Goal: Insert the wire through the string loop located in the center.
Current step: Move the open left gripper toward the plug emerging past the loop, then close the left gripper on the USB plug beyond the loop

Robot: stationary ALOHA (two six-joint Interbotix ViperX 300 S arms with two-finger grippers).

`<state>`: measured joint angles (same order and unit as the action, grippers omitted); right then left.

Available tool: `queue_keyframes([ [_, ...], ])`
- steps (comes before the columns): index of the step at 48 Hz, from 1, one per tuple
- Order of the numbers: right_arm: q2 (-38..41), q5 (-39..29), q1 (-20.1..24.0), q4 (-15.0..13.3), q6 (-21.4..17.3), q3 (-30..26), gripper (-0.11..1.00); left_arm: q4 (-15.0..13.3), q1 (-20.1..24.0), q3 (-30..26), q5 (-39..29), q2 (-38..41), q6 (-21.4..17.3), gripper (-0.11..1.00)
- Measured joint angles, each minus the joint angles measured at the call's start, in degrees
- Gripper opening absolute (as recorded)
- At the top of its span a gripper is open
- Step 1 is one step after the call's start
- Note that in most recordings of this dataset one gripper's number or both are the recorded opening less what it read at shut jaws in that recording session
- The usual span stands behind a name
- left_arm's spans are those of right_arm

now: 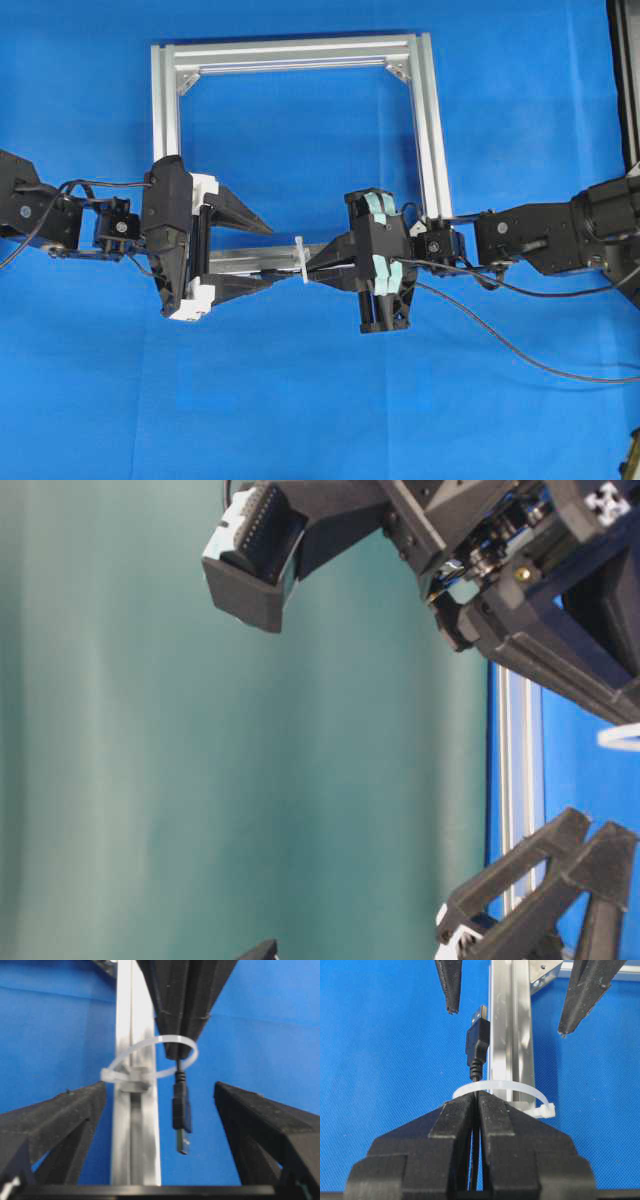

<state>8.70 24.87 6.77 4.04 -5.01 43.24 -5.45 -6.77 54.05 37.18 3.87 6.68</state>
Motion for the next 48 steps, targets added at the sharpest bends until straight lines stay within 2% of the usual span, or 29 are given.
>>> queue_keyframes([
  [19, 0.0, 0.0, 0.0, 0.0, 0.0, 0.0, -0.02, -0.1, -0.4, -1.2, -1.3, 3.3, 0.0, 0.91],
  [48, 0.0, 0.0, 0.0, 0.0, 0.0, 0.0, -0.02, -0.1, -0.5, -1.7, -1.4, 3.7, 0.1, 0.91],
])
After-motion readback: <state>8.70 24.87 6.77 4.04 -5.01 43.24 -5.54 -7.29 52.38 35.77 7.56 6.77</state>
